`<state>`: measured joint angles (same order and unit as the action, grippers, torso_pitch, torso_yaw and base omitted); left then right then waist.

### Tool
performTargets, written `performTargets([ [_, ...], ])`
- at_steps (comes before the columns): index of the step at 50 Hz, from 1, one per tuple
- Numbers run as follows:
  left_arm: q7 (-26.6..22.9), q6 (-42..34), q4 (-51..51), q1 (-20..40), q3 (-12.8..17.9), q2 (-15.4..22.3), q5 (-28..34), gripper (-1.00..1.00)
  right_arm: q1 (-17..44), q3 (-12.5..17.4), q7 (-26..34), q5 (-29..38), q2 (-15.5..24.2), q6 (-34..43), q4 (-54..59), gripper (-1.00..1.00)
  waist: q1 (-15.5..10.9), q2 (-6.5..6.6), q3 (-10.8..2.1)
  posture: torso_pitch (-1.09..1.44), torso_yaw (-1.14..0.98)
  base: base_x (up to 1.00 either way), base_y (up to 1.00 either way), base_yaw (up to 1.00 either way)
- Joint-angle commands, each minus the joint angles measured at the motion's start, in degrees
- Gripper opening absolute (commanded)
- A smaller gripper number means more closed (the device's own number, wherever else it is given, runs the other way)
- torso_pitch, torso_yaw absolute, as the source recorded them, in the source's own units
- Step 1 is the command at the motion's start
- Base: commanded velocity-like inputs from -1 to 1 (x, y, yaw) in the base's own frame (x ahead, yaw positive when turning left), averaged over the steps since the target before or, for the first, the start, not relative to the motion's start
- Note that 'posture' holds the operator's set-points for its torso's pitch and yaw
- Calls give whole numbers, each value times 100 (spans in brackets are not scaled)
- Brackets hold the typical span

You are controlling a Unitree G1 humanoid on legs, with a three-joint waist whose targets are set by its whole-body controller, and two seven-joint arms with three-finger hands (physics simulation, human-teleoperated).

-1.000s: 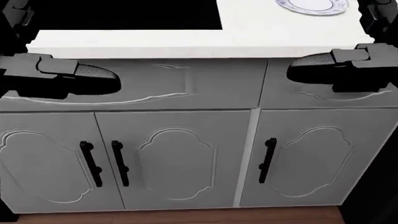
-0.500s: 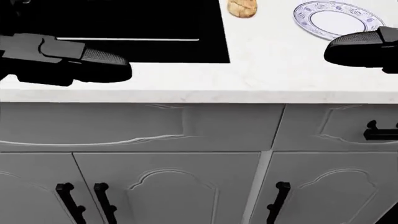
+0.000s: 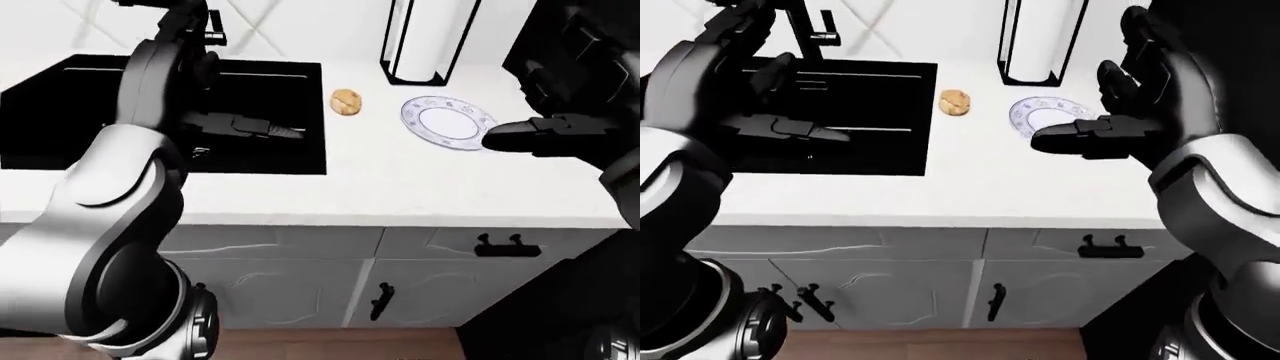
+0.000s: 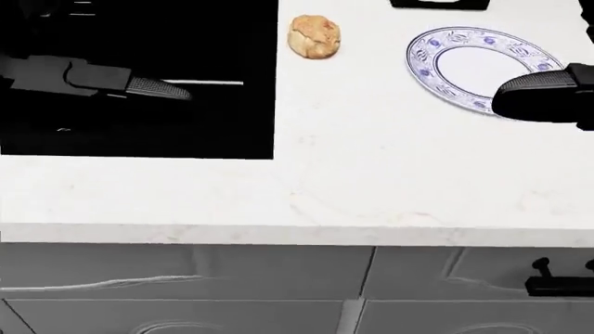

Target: Place the pastries on the plates.

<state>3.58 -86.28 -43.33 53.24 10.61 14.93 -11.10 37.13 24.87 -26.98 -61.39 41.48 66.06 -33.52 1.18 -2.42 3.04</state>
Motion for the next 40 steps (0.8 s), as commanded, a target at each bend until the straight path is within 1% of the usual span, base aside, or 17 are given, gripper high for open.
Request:
performTargets([
  [1,-46,283,-74,185,-19,57,-22,100,226,212,-110,-30,190,-271,-118,100,-5,-115,-242,0,0,0,0,-100],
  [3,-59,281,-83,174,-14,68,-17,100,200,176,-104,-33,218,-326,-110,100,10,-142,-275,0,0,0,0,-100],
  [8,-77,268,-73,214,3,76,-7,100,238,122,-141,-20,276,-355,-89,100,-70,-111,7,0,0,0,-4,-32],
  [9,-78,260,-81,212,10,75,-5,100,229,116,-135,-10,281,-361,-82,100,-93,-108,-20,0,0,0,-16,0],
  [10,-78,239,-104,210,15,73,-4,100,217,111,-105,-4,290,-368,-96,100,-109,-39,-76,0,0,0,-47,0],
  [12,-83,192,-123,246,31,78,-6,100,207,107,-65,22,297,-380,-84,100,-209,324,-113,0,0,0,-70,0],
  [13,-92,225,-94,242,35,88,-4,100,213,123,-70,7,300,-367,-88,100,-132,333,-9,0,0,0,-80,0],
  [15,-83,144,-119,312,41,88,-5,100,214,140,-64,-13,312,-359,-93,100,-210,383,-126,0,0,0,-84,0],
  [19,-94,101,-159,324,42,90,-3,100,196,188,-101,-81,334,-343,-118,100,-224,465,-89,0,0,0,-88,0],
  [23,-93,72,-164,353,21,81,11,100,212,197,-121,-126,378,-354,-86,100,-235,353,-95,0,0,0,-88,0],
  [28,-119,99,-140,357,30,96,22,100,218,205,-173,-192,400,-397,-48,100,-294,10,-126,0,0,0,-75,0],
  [29,-123,97,-147,354,36,100,23,100,218,201,-184,-205,407,-401,-51,100,-330,-301,-159,0,0,0,-34,0],
  [30,-125,95,-149,352,36,103,24,100,224,205,-201,-229,413,-398,-51,100,-310,-768,-247,0,0,0,-34,0],
  [31,-130,120,-127,351,38,109,28,100,224,200,-208,-244,427,-399,-46,100,-272,-523,-136,0,0,0,-35,0],
  [33,-142,139,-90,372,39,131,33,100,226,170,-202,-241,441,-427,-19,100,-247,-419,-162,0,0,0,-23,0],
  [39,-190,100,-88,406,111,198,24,100,264,86,-207,-228,422,-422,-65,100,-199,-262,57,0,0,0,0,0],
  [40,-195,114,-97,383,115,200,22,100,280,103,-226,-255,398,-427,-54,100,-342,-246,-22,0,0,0,0,95],
])
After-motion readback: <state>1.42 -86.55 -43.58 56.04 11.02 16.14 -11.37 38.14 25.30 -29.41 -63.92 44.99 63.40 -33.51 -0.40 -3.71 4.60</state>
